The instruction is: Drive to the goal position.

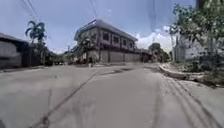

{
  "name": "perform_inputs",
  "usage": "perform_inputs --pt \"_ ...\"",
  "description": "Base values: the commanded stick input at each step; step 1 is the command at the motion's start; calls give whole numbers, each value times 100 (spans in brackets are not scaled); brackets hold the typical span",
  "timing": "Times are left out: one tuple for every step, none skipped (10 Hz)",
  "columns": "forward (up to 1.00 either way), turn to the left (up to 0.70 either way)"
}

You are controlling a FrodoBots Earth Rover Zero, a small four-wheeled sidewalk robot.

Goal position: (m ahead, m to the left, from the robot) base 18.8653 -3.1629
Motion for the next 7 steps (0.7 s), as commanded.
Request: perform_inputs --pt "100 -37" --pt "100 -37" --pt "100 -37" --pt "100 -37" --pt "100 -34" --pt "100 0" --pt "100 3"
